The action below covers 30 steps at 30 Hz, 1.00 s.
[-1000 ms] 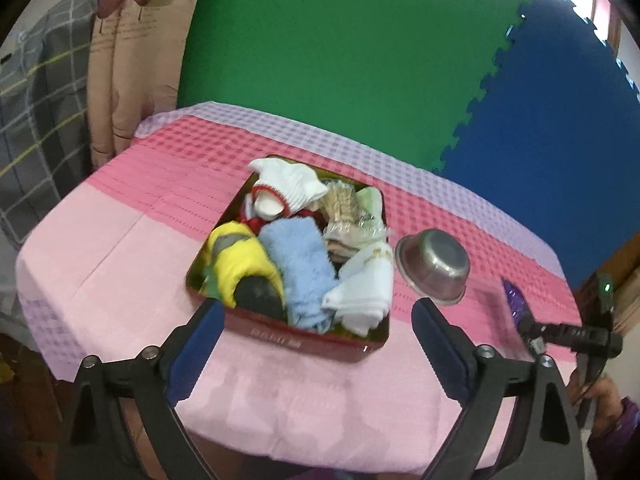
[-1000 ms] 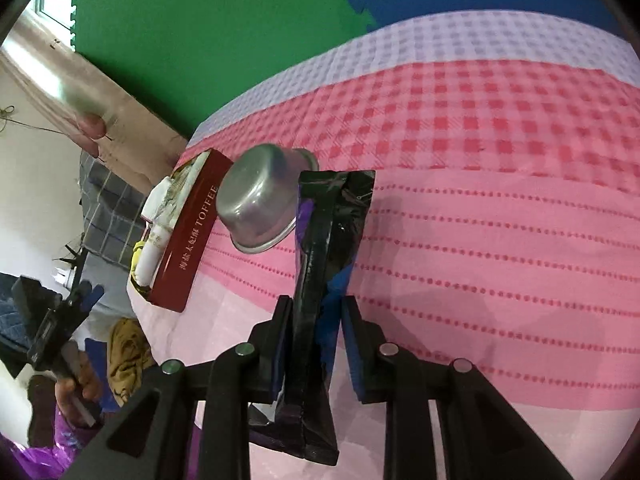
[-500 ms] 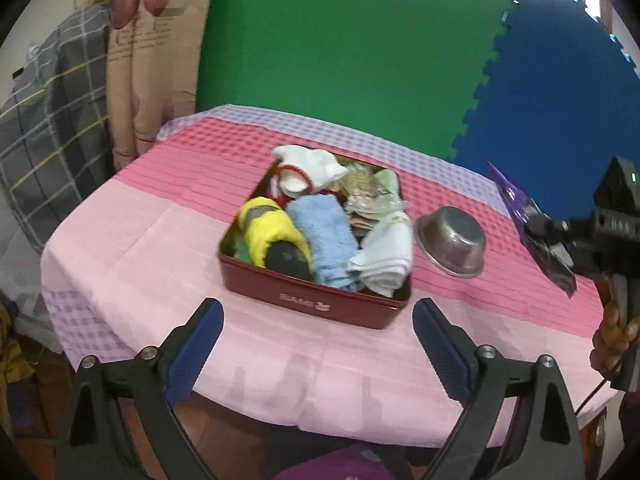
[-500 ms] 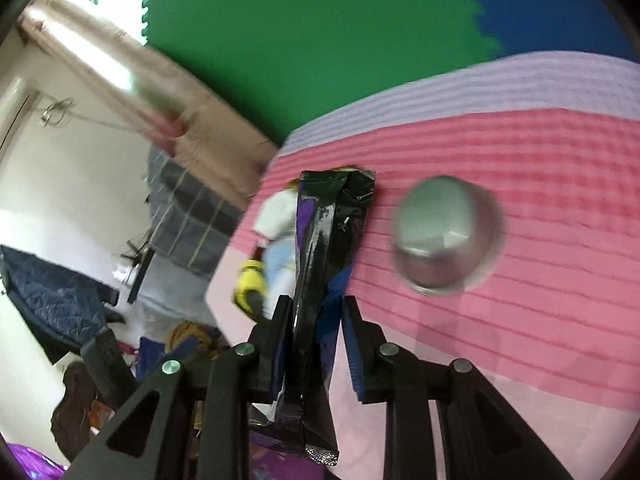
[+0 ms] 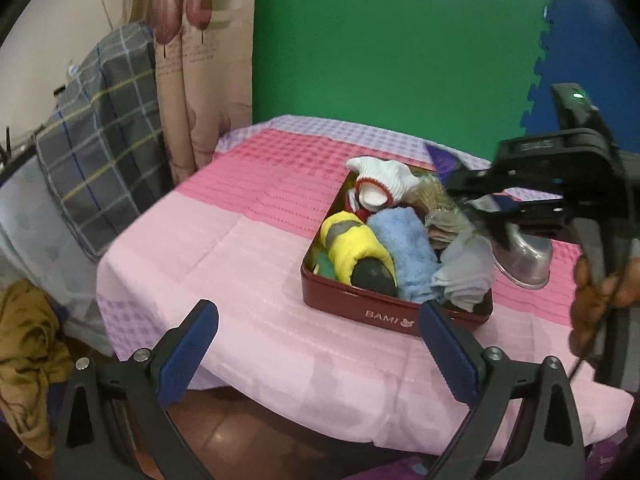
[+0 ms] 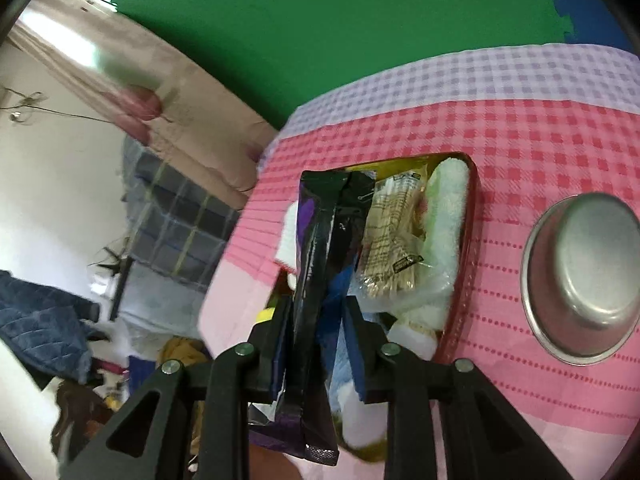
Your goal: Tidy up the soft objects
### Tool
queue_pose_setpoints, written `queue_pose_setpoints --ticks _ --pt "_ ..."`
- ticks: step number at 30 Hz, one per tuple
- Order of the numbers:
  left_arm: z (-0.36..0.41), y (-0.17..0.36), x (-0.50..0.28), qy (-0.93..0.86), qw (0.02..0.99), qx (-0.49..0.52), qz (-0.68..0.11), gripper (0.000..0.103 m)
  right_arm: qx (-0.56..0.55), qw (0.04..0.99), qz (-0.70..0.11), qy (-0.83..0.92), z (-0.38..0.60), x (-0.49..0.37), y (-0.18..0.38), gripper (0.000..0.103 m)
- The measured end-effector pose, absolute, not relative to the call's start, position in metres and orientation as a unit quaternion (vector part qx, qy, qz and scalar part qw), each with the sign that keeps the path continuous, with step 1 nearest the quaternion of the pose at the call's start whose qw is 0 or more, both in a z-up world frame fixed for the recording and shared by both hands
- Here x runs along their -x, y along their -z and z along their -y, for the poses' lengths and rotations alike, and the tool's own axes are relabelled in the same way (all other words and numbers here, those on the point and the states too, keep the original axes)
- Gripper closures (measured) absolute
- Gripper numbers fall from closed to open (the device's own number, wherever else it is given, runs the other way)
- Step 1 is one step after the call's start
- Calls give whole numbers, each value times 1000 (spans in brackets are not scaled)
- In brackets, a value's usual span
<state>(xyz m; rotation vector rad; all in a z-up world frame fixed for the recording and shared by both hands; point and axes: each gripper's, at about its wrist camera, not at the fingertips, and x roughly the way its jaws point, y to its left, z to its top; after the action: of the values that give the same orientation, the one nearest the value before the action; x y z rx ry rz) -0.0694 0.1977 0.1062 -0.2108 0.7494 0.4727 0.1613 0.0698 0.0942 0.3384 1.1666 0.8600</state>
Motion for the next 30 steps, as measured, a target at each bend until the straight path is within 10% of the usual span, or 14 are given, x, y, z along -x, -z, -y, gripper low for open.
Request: queue_pose_setpoints --ticks 16,22,25,30 --pt "-192 -94 59 -204 891 98 -394 1 -97 773 -499 -380 -95 -141 -99 65" --pt "-193 -90 62 -167 901 136 -376 1 11 851 -364 -378 -63 -89 -128 64" --pt "-192 -92 66 -149 909 158 -356 1 44 901 -249 -352 -26 -50 -129 28" --pt "-181 -89 65 -136 913 159 -351 1 34 904 -250 -344 2 -36 -110 23"
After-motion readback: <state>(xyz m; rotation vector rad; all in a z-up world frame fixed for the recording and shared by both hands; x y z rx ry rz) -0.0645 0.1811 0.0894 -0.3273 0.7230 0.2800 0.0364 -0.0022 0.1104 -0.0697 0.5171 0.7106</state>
